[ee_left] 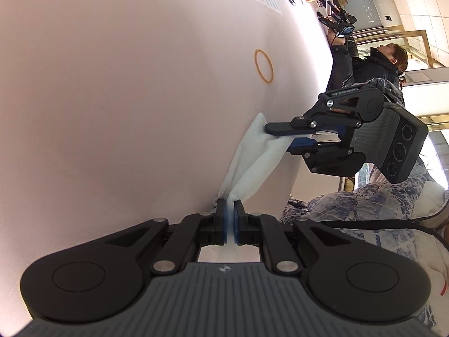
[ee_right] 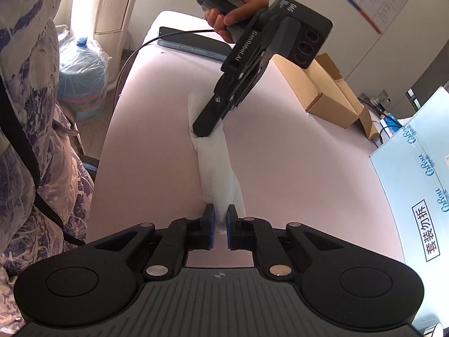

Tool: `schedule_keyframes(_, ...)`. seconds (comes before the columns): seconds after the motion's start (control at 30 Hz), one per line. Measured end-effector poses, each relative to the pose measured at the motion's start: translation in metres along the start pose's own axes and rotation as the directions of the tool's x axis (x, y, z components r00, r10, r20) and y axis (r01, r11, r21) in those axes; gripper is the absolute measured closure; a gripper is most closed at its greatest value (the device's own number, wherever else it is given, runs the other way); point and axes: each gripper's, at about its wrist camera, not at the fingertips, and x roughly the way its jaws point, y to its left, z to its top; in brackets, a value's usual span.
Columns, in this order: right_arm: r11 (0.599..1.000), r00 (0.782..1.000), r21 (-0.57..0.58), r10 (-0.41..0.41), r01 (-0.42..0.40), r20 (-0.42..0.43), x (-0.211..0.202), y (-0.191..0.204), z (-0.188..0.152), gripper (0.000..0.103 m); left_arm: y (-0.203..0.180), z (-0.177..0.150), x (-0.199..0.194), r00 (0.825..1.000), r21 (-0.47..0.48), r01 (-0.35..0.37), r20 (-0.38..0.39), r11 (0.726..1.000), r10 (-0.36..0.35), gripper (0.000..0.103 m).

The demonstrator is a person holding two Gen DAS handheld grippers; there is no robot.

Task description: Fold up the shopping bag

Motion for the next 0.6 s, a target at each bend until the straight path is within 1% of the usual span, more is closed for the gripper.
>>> schedule_keyframes(0.03, 0.999, 1.000, 0.038, 0.015, -0.015, -0.003, 0.000, -0.004, 0.001, 0.097, -0.013, -0.004, -0.001, 0.998, 0.059, -0.050, 0.029, 0.997, 0.048, 0.096)
schedule_keyframes(0.07, 0.997, 1.000, 0.065, 0.029, -0.028, -0.007, 0.000, -0.007, 0.001, 0.097, -0.027, -0.007, -0.003, 0.994, 0.116, -0.101, 0.061, 0.988, 0.095, 0.096)
schedule_keyframes(0.1, 0.996, 0.999, 0.078, 0.038, -0.038, -0.008, 0.000, -0.010, 0.001, 0.097, -0.040, -0.011, -0.004, 0.986, 0.171, -0.154, 0.095, 0.973, 0.139, 0.096)
schedule_keyframes(0.13, 0.995, 0.999, 0.088, 0.047, -0.046, -0.010, 0.001, -0.012, 0.001, 0.097, -0.054, -0.015, -0.005, 0.975, 0.224, -0.207, 0.132, 0.952, 0.180, 0.091)
schedule_keyframes(0.17, 0.994, 0.998, 0.097, 0.055, -0.053, -0.011, 0.002, -0.013, 0.002, 0.097, -0.067, -0.019, -0.007, 0.961, 0.274, -0.260, 0.170, 0.926, 0.219, 0.090)
schedule_keyframes(0.23, 0.989, 0.997, 0.125, 0.080, -0.078, -0.016, 0.004, -0.019, 0.003, 0.097, -0.094, -0.026, -0.010, 0.924, 0.363, -0.365, 0.253, 0.857, 0.287, 0.087)
schedule_keyframes(0.27, 0.987, 0.996, 0.135, 0.090, -0.087, -0.017, 0.005, -0.021, 0.004, 0.097, -0.107, -0.030, -0.010, 0.902, 0.405, -0.416, 0.295, 0.814, 0.315, 0.085)
schedule_keyframes(0.3, 0.984, 0.994, 0.146, 0.104, -0.100, -0.018, 0.006, -0.025, 0.005, 0.097, -0.123, -0.035, 0.000, 0.890, 0.493, -0.452, 0.309, 0.744, 0.336, 0.076)
schedule_keyframes(0.33, 0.982, 0.993, 0.152, 0.114, -0.109, -0.020, 0.007, -0.027, 0.006, 0.097, -0.139, -0.040, 0.010, 0.877, 0.573, -0.481, 0.326, 0.663, 0.354, 0.065)
schedule_keyframes(0.37, 0.982, 0.993, 0.153, 0.116, -0.111, -0.022, 0.007, -0.027, 0.006, 0.097, -0.154, -0.044, 0.020, 0.863, 0.645, -0.504, 0.344, 0.575, 0.370, 0.062)
schedule_keyframes(0.43, 0.982, 0.993, 0.152, 0.116, -0.111, -0.024, 0.008, -0.026, 0.007, 0.097, -0.163, -0.044, 0.040, 0.848, 0.707, -0.515, 0.334, 0.485, 0.412, 0.062)
schedule_keyframes(0.5, 0.983, 0.994, 0.147, 0.111, -0.106, -0.024, 0.008, -0.025, 0.008, 0.097, -0.162, -0.039, 0.052, 0.823, 0.727, -0.541, 0.354, 0.423, 0.444, 0.063)
schedule_keyframes(0.53, 0.983, 0.994, 0.147, 0.110, -0.106, -0.021, 0.009, -0.025, 0.008, 0.097, -0.162, -0.036, 0.056, 0.816, 0.728, -0.549, 0.358, 0.412, 0.454, 0.064)
schedule_keyframes(0.6, 0.983, 0.994, 0.149, 0.109, -0.105, -0.017, 0.009, -0.025, 0.008, 0.097, -0.158, -0.030, 0.061, 0.819, 0.736, -0.535, 0.333, 0.414, 0.467, 0.067)
